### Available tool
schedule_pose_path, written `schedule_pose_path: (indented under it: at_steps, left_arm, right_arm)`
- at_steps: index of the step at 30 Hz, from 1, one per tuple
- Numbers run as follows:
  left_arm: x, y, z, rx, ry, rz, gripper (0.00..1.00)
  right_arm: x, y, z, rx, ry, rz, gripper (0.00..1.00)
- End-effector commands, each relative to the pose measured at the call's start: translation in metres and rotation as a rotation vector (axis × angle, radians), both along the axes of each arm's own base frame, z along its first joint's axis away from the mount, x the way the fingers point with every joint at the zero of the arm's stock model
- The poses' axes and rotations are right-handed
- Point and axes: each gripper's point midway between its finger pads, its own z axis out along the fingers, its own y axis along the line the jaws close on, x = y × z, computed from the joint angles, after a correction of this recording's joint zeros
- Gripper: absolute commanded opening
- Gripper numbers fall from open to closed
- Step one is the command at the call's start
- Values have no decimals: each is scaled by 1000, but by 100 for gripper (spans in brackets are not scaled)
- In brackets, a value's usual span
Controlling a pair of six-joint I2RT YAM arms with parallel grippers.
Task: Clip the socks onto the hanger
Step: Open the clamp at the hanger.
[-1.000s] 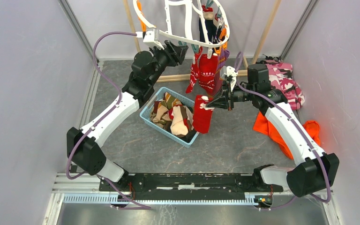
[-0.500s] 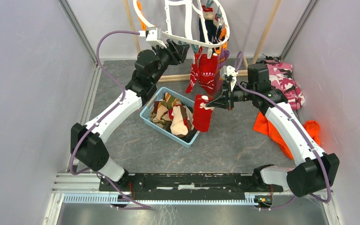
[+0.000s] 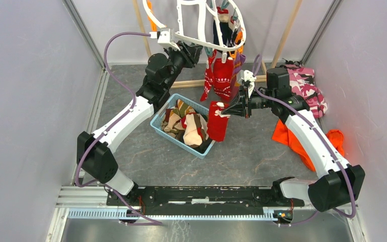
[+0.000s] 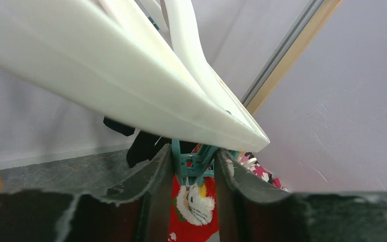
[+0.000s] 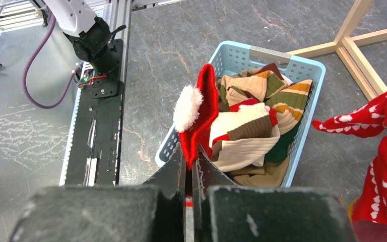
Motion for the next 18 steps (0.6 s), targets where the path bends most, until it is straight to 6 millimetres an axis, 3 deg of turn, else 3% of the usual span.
schedule_pose_path:
  at_steps: [1,6,11,18]
  left_arm:
    - [0,5,31,0,-94,49,35]
    - [-3,4,36,2,-96,52,22]
    - [-6,2,36,10,-74,61,3]
    - [-11,-4,36,26,3,85,2]
  right_arm:
    - [3,0,18,20,-50,7,0]
    - [3,0,17,15,-50,7,0]
    - [9,-3,17,-16,-74,-33,0]
    - [38,-8,36,-85,-169,-147,0]
